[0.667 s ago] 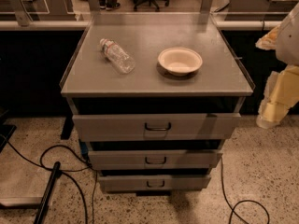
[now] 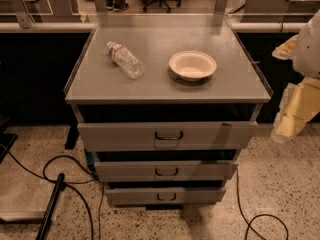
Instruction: Open bottom drawer
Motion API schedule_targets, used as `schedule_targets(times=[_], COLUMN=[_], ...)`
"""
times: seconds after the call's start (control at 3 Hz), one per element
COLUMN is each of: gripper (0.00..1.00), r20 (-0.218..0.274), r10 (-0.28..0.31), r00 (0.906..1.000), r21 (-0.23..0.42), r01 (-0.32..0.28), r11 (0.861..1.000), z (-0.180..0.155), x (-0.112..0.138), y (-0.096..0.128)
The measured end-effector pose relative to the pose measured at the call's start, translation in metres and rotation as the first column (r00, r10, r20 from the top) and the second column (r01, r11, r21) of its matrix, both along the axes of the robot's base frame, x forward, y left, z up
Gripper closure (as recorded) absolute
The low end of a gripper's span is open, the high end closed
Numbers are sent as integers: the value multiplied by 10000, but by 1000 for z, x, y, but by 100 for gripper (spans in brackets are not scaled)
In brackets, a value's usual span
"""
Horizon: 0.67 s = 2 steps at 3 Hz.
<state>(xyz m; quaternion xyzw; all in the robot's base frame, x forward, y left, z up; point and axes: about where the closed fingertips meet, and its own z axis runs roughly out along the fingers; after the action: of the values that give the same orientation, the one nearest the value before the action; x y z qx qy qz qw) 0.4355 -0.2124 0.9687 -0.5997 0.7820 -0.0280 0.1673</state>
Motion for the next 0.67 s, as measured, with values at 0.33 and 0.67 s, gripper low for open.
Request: schedule_targets(times=[0.33, 0.67], gripper=[0, 0], r20=[151, -649], r10=[-2, 113], r00=[9999, 9978], r21=[311, 780], r01=[-2, -63], r11=[9995, 9969], z=[-25, -106], x=[-10, -20], y=[16, 37])
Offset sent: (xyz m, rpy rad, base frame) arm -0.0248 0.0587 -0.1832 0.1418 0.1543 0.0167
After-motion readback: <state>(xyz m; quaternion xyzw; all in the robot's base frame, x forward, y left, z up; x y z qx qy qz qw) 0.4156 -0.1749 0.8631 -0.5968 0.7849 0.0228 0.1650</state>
